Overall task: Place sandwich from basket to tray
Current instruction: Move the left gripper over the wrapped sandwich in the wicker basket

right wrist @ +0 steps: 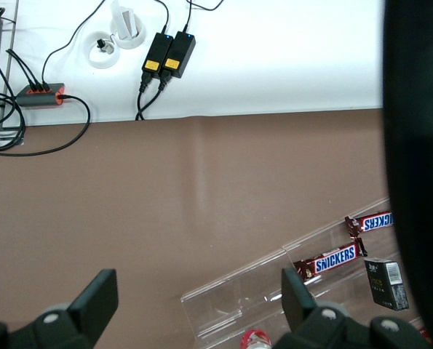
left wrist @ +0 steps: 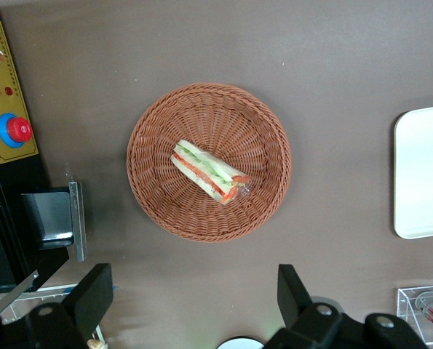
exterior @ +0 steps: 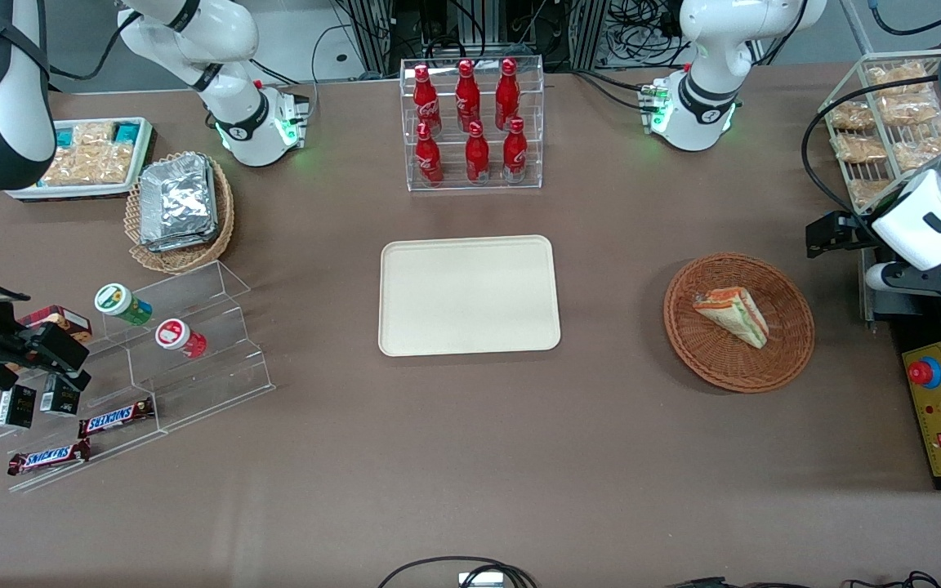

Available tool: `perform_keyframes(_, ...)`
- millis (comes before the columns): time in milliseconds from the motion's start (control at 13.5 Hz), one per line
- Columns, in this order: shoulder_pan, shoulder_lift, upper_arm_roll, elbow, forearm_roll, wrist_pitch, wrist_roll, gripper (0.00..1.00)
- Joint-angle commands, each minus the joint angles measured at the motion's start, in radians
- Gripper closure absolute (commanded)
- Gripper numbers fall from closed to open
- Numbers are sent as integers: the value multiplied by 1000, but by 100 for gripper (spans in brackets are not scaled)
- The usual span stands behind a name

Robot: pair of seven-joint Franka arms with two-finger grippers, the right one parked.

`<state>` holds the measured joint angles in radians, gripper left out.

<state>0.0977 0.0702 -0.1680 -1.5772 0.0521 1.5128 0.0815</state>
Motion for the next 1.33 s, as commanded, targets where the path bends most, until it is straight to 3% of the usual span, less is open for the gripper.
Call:
perform_keyframes(0, -3, -12, 1, 2, -8, 1, 14, 0)
perform_keyframes(519, -3, 29, -1, -44, -21, 39, -184, 0)
perform_keyframes(1259, -9, -36, -1, -466, -8, 410, -563, 0)
